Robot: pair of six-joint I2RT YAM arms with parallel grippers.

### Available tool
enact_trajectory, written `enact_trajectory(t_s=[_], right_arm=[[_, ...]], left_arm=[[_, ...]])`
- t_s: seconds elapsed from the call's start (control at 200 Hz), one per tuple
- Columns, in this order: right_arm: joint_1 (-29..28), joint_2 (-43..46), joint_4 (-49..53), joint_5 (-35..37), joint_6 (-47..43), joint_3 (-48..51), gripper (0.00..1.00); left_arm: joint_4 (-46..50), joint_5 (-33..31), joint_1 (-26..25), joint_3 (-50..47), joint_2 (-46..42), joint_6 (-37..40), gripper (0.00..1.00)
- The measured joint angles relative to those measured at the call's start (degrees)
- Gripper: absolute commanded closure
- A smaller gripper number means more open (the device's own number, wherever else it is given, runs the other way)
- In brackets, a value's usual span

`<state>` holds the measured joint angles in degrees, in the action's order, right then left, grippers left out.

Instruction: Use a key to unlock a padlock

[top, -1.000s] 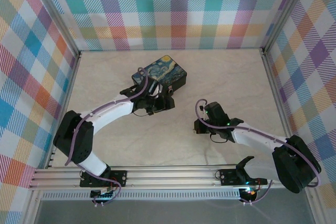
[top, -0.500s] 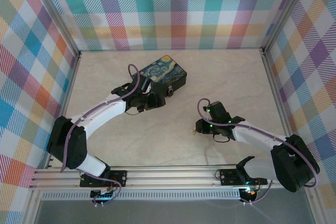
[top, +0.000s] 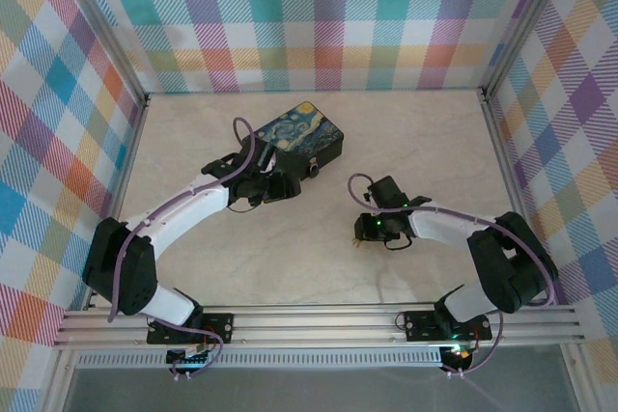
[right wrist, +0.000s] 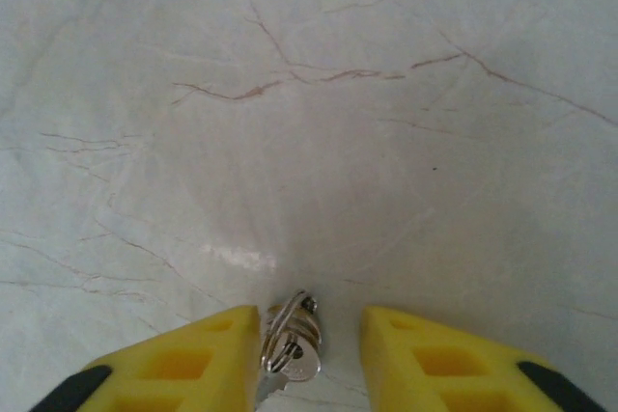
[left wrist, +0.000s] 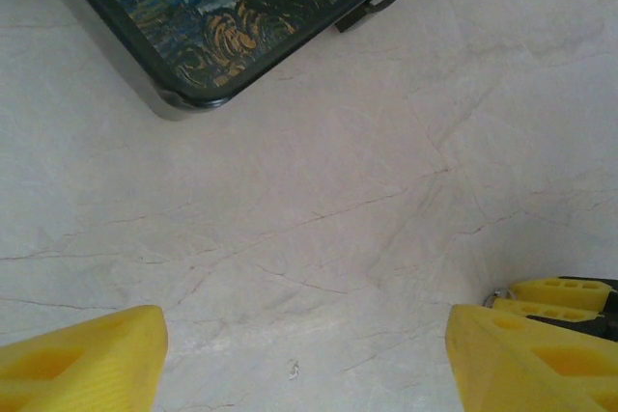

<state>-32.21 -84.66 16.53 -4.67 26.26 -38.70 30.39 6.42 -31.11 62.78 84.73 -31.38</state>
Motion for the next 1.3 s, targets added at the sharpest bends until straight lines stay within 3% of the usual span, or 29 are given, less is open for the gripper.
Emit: enact_trajectory(t_s=[0.825,1.11,1.3], right_arm=[[-4.1,0.3,1.1,6.5,10.8,-0.6,0.70],[-5.7,0.1,1.1,5.3,12.2,-0.6,0.74],[-6.1,-0.8,1.9,7.1,13.4,-1.2,0.84]], left_arm=[[1.0,-1.4,0.6,-1.8,-3.6,1.7,0.24],[1.0,-1.5,0.7,-3.1,-4.8,1.7,0.24],[1.0,-1.5,0.7,-3.3,-5.2,1.7,0.24]])
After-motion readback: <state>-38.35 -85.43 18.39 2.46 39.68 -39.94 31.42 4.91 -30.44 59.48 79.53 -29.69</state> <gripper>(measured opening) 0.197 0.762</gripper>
